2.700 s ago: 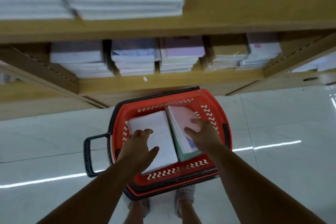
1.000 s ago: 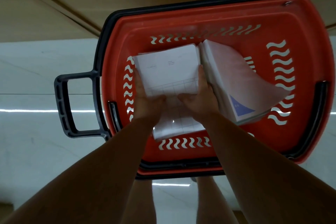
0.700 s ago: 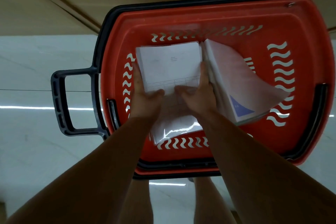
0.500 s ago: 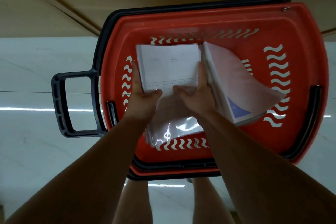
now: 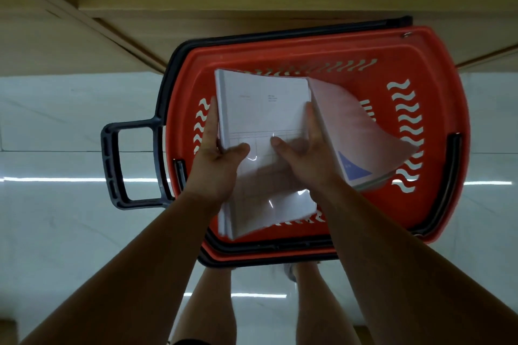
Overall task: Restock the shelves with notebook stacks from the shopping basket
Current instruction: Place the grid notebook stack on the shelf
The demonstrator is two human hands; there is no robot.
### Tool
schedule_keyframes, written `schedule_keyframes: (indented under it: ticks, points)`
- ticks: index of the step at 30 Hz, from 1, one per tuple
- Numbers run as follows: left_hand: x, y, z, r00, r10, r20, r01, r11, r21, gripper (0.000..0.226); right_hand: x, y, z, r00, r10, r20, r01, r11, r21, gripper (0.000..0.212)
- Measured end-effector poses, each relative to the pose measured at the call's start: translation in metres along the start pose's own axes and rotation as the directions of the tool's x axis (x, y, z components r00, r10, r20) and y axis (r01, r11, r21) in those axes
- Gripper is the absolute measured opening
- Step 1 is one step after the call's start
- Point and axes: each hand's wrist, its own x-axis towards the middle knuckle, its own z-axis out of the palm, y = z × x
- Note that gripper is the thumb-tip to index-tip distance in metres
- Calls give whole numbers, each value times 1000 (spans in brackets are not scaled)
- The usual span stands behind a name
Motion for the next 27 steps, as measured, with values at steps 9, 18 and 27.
schedule_keyframes:
  ticks: [9,18,27]
  points:
    - [-69,117,-1,992,107,63,-105,994,-25,87,-80,-92,-60,996,29,-87,-26,999,37,99]
    - [-191,268,-6,970,201,138,-187,976,-110,87,-210,-241,-140,984,-98,-148,104,994,31,96]
    - [-300,388,23,943,233,238,-187,962,-200,86,-319,-328,-229,976,-142,-165,154,986,62,98]
